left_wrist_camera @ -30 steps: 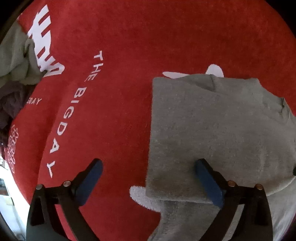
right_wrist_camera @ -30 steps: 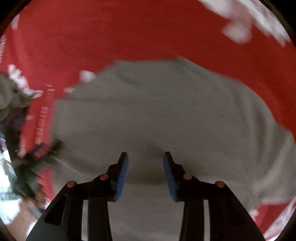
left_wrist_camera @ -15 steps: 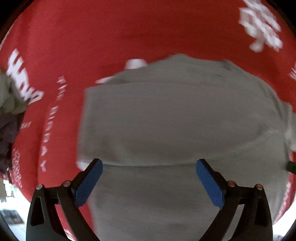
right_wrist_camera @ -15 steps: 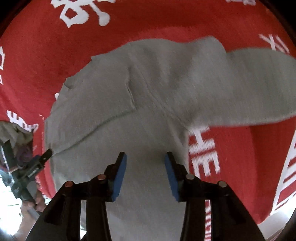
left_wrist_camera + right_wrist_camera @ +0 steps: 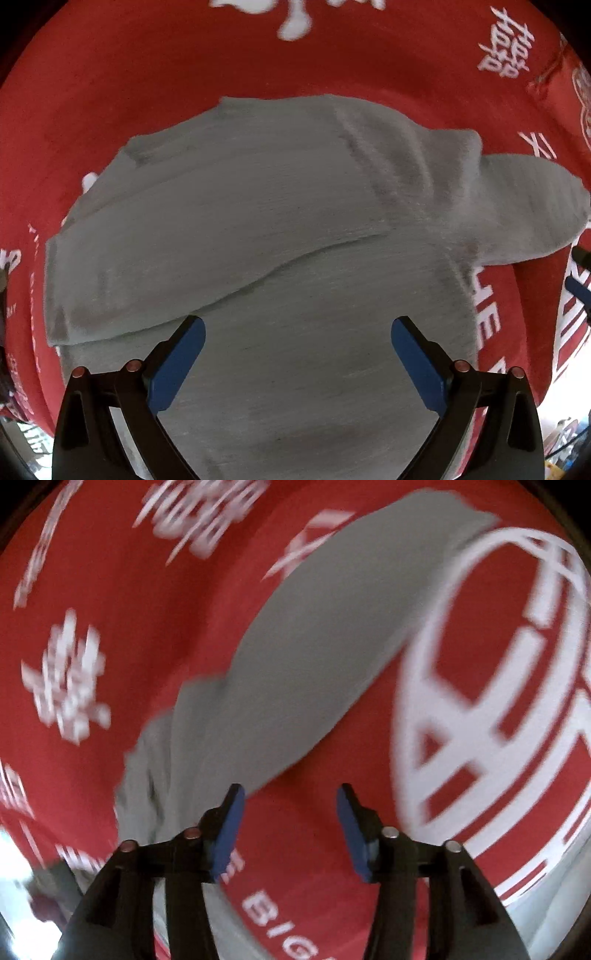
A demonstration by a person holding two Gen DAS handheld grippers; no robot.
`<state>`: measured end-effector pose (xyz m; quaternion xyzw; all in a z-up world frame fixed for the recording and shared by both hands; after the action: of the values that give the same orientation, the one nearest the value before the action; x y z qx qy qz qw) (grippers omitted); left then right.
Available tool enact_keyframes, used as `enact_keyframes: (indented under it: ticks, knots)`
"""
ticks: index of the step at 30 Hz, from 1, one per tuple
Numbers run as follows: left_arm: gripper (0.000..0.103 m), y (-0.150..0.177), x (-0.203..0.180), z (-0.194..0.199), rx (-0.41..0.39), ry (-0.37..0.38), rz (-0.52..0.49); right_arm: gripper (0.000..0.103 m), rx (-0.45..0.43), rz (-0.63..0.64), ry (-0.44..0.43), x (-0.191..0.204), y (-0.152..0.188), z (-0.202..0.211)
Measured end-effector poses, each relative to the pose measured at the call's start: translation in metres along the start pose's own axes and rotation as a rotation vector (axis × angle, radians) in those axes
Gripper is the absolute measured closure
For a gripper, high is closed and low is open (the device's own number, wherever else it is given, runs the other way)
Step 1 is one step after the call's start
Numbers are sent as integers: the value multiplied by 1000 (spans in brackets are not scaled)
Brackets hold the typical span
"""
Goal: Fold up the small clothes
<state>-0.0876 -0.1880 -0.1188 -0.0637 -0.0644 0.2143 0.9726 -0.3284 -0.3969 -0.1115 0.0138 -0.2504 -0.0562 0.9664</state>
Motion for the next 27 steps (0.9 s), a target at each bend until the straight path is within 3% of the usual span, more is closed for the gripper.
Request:
enact_keyframes:
  ticks: [7, 17, 21, 23, 25, 27]
  knots:
    - [2, -12, -23, -5, 15, 2, -39, 43, -33, -95, -110, -24, -35, 7]
    - [2, -18, -32, -2, 3, 12, -29, 43, -65, -34, -219, -5, -54, 1]
    - [2, -17, -31, 3, -13, 19, -14, 43, -73, -66, -273, 4, -64, -7]
    - [2, -19, -28, 5, -25, 27, -3, 52, -53, -135, -307, 4, -68, -11]
    - [2, -18, -21, 10, -39, 39, 11, 95, -6, -221, -345, 2, -70, -18]
    - [2, -14, -8, 15, -55, 34, 24, 95, 20, -284, -413, 4, -71, -20]
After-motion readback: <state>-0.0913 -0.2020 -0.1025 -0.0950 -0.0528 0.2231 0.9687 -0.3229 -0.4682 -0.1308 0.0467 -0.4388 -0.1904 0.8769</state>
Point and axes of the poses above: each gripper's, at about its wrist camera, not at the fingertips, and z roughly against the way its jaws point, x to its left, y to its underside, the point moved 7 cm from there along -z, roughly the way its jaws point, and after that the axes turned 12 degrees about -z, right-handed, at the moved point
